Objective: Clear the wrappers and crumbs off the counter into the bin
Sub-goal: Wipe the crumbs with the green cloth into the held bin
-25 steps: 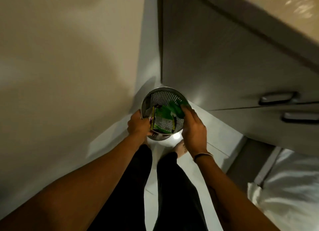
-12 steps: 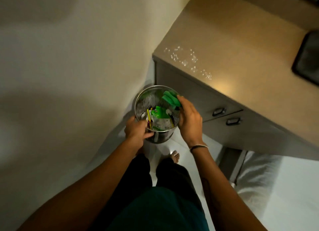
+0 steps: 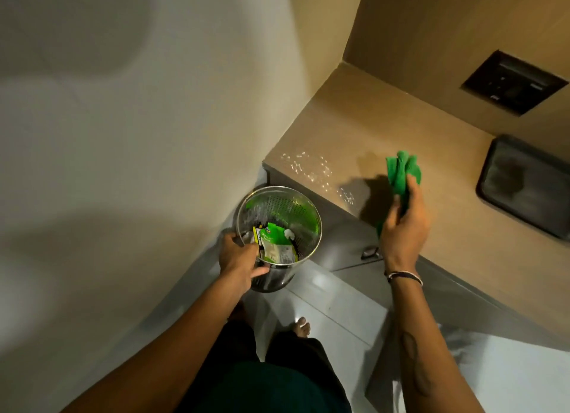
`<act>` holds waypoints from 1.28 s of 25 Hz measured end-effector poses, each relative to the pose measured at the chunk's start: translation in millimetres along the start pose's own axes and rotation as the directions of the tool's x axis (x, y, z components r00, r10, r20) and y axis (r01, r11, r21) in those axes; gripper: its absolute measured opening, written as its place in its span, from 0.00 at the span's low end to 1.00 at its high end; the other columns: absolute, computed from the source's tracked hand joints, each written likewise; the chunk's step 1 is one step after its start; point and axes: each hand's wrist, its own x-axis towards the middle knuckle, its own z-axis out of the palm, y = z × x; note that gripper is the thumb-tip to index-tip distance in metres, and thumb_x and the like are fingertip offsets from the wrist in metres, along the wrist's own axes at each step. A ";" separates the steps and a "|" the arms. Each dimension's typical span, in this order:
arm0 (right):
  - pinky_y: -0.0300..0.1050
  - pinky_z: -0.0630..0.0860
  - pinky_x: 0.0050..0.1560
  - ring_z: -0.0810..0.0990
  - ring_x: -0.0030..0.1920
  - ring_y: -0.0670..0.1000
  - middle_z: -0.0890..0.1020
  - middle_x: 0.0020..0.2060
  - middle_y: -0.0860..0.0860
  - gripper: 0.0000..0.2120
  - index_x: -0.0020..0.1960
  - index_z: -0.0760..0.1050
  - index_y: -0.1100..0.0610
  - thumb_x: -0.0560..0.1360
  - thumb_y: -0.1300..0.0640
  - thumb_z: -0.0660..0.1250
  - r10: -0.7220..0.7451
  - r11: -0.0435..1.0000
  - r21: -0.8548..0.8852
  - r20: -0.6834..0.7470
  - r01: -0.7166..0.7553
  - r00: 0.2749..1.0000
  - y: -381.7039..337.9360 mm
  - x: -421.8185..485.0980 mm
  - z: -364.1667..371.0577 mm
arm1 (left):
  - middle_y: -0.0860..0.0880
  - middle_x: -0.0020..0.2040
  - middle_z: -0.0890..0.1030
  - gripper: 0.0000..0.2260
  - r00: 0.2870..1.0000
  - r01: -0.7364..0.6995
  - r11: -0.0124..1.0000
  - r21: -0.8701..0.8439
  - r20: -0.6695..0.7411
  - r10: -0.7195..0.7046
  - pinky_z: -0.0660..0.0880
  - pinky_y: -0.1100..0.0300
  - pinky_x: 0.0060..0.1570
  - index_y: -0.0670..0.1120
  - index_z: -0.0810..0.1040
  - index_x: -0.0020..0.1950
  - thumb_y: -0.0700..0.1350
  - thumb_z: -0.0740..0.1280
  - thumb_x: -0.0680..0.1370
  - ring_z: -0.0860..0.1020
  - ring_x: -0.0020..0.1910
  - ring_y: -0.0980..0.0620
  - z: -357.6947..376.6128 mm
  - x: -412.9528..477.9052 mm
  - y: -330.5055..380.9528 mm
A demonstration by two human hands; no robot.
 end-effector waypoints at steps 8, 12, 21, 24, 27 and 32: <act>0.65 0.62 0.80 0.58 0.84 0.62 0.61 0.85 0.54 0.33 0.85 0.56 0.51 0.84 0.43 0.60 0.092 0.922 -0.387 0.288 0.028 0.953 16.6 7.8 26.7 | 0.45 0.57 0.78 0.23 0.998 0.059 0.998 0.030 0.014 -0.059 0.86 0.50 0.30 0.50 0.71 0.68 0.28 0.67 0.79 0.82 0.54 0.41 -3.0 7.7 2.8; 0.62 0.66 0.75 0.62 0.81 0.62 0.62 0.84 0.52 0.33 0.82 0.63 0.48 0.81 0.36 0.55 0.066 0.875 -0.476 0.302 0.090 0.951 21.3 11.7 25.6 | 0.46 0.54 0.79 0.21 0.999 0.052 0.996 0.073 0.004 -0.053 0.86 0.49 0.30 0.49 0.72 0.68 0.32 0.70 0.80 0.83 0.51 0.42 -4.9 12.8 5.4; 0.64 0.49 0.87 0.49 0.87 0.64 0.50 0.86 0.60 0.37 0.86 0.47 0.56 0.86 0.36 0.49 0.126 0.835 -0.548 0.255 0.037 0.959 7.1 17.7 63.0 | 0.45 0.57 0.80 0.20 0.998 0.067 0.989 0.135 -0.004 -0.067 0.84 0.52 0.28 0.51 0.73 0.67 0.32 0.68 0.80 0.83 0.46 0.44 -5.7 28.4 7.3; 0.65 0.51 0.86 0.49 0.86 0.64 0.51 0.86 0.61 0.38 0.86 0.47 0.58 0.86 0.37 0.53 0.123 0.837 -0.547 0.250 0.035 0.960 6.0 17.0 68.5 | 0.42 0.61 0.81 0.19 0.998 0.067 0.988 0.141 -0.014 -0.066 0.85 0.48 0.30 0.50 0.74 0.68 0.36 0.70 0.80 0.85 0.48 0.41 -5.0 29.2 7.1; 0.65 0.50 0.86 0.49 0.86 0.64 0.51 0.86 0.61 0.40 0.86 0.47 0.60 0.86 0.36 0.54 0.099 0.859 -0.510 0.262 0.050 0.960 -6.3 19.0 81.1 | 0.41 0.63 0.81 0.20 0.997 0.074 0.985 0.153 -0.020 -0.072 0.86 0.47 0.31 0.50 0.74 0.70 0.39 0.72 0.80 0.85 0.51 0.38 -6.1 28.7 9.7; 0.63 0.47 0.87 0.48 0.87 0.64 0.50 0.86 0.61 0.43 0.86 0.47 0.60 0.84 0.32 0.51 0.077 0.882 -0.463 0.321 0.085 0.944 -47.6 27.4 122.5 | 0.41 0.65 0.81 0.21 0.996 0.085 0.985 0.149 0.002 -0.086 0.85 0.49 0.30 0.50 0.74 0.71 0.37 0.72 0.80 0.84 0.56 0.35 -10.4 26.3 14.7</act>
